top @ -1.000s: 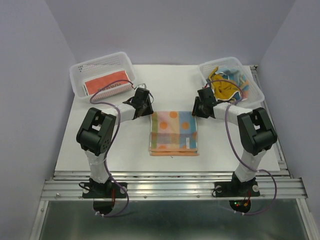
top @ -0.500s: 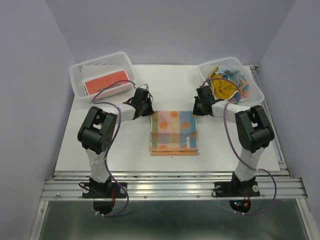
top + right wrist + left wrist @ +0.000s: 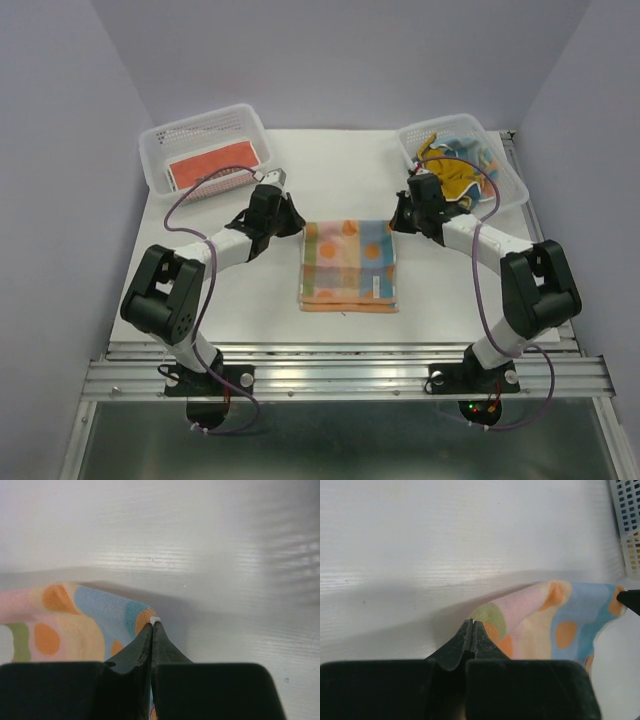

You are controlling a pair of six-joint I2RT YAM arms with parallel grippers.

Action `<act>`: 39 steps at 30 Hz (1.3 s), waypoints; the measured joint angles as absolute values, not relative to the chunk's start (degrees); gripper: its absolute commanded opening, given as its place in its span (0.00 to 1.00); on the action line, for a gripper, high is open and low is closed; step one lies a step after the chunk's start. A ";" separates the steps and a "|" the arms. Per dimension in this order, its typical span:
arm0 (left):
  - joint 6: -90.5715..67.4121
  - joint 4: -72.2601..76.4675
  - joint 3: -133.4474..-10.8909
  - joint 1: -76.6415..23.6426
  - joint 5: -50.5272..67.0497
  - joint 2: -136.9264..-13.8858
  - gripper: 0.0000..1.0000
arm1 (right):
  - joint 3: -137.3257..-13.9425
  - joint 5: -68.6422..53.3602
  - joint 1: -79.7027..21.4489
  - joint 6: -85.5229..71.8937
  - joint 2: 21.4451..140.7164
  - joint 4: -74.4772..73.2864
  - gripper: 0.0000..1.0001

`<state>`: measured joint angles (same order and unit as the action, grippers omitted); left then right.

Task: Fold and stack the towels
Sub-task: Fold the towel

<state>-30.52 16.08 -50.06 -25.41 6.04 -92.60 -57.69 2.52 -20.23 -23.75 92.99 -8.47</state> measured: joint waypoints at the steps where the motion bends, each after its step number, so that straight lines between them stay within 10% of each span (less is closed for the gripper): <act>1: -30.57 16.40 -49.12 -25.41 6.17 -91.66 0.00 | -56.99 2.24 -20.23 -23.75 92.29 -8.34 0.01; 39: -44.31 17.69 -14.20 -33.95 6.17 -52.40 0.00 | -23.79 -22.70 -20.73 -32.51 54.59 -13.06 0.04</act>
<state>-44.31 17.69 -14.20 -33.95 6.17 -52.40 -23.79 -22.70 -20.73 -32.51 54.59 -13.06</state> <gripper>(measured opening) 0.019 0.031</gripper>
